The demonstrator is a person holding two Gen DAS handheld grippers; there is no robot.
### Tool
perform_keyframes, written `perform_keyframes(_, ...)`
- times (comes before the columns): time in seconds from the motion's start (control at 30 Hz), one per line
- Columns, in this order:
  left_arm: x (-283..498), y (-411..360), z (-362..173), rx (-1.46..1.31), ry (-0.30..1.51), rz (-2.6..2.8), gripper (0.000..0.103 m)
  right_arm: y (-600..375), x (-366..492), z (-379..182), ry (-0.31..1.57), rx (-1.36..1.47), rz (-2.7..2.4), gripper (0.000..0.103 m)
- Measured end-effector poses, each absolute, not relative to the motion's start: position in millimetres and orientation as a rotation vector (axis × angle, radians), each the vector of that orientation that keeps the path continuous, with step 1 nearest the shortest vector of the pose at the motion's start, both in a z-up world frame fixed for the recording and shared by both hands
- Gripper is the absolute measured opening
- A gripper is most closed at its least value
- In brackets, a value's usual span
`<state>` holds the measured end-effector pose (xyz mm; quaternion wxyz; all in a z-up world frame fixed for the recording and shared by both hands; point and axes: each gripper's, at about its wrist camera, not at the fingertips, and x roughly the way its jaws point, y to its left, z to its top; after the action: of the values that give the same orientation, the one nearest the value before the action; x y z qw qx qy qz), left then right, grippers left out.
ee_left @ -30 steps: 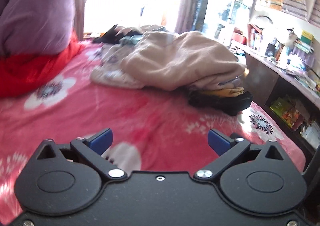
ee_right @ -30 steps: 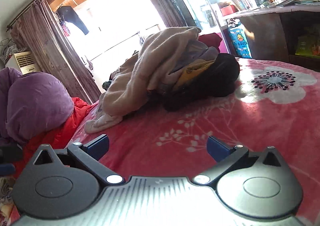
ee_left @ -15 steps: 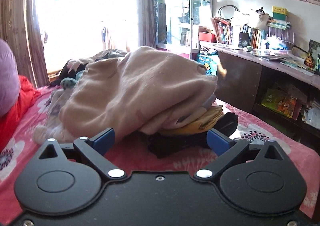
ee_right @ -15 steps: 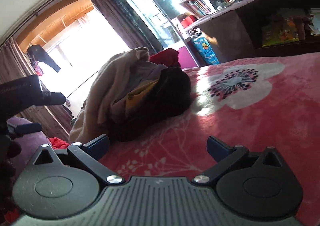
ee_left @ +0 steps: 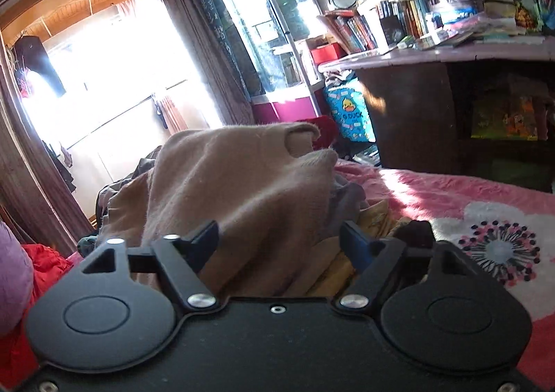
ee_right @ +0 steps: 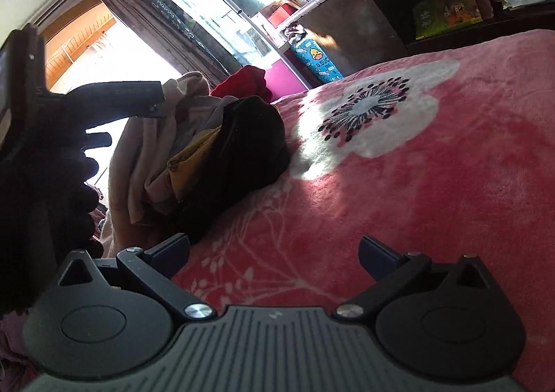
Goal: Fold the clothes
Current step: 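Close the left gripper on the beige sweater's edge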
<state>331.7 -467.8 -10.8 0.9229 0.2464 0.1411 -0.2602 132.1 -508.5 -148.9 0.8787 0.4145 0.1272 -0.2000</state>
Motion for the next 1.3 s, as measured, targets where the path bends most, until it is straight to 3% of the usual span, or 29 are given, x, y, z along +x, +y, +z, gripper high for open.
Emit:
perform_keyframes(0.03, 336.9, -467.2, -12.1, 0.506, 0.305, -0.516, 0.034, -508.7, 132.6, -149.5, 0.269, 0.864, -0.42, 0.103)
perform_keyframes(0.1, 340.4, -457.6, -7.9, 0.468, 0.32, -0.501, 0.016, -508.8, 133.6, -150.7, 0.279, 0.863, -0.427, 0.103)
perform_keyframes(0.13, 339.9, -451.2, -3.9, 0.446, 0.319, -0.497, 0.013, -507.8, 133.5, -150.2, 0.279, 0.861, -0.424, 0.103)
perform_keyframes(0.3, 315.4, -390.1, 30.6, 0.361, 0.252, -0.474, 0.003, -502.8, 133.3, -147.6, 0.278, 0.848, -0.406, 0.103)
perform_keyframes(0.67, 247.9, -219.5, 79.6, 0.333, 0.179, -0.318, 0.0, -480.7, 142.3, -140.7, 0.284, 0.867, -0.169, 0.103)
perform_keyframes(0.8, 237.4, -182.3, 72.8, 0.332, 0.266, -0.325, 0.0, -461.2, 144.1, -130.1, 0.291, 0.815, -0.09, 0.103)
perform_keyframes(0.83, 237.2, -182.5, 68.4, 0.326, 0.285, -0.327, 0.006, -458.1, 142.9, -128.0, 0.288, 0.811, -0.085, 0.103)
perform_keyframes(0.87, 237.0, -183.1, 64.0, 0.321, 0.303, -0.33, 0.019, -457.3, 141.3, -127.6, 0.286, 0.817, -0.089, 0.103)
perform_keyframes(0.9, 236.8, -187.4, 59.4, 0.308, 0.31, -0.341, 0.06, -457.1, 139.6, -127.6, 0.286, 0.821, -0.098, 0.103)
perform_keyframes(0.93, 235.8, -192.3, 57.2, 0.283, 0.293, -0.348, 0.083, -457.0, 138.0, -127.6, 0.286, 0.826, -0.107, 0.103)
perform_keyframes(1.3, 283.6, -334.9, 27.5, 0.274, 0.36, -0.537, 0.083, -475.0, 135.5, -132.1, 0.256, 0.807, -0.234, 0.103)
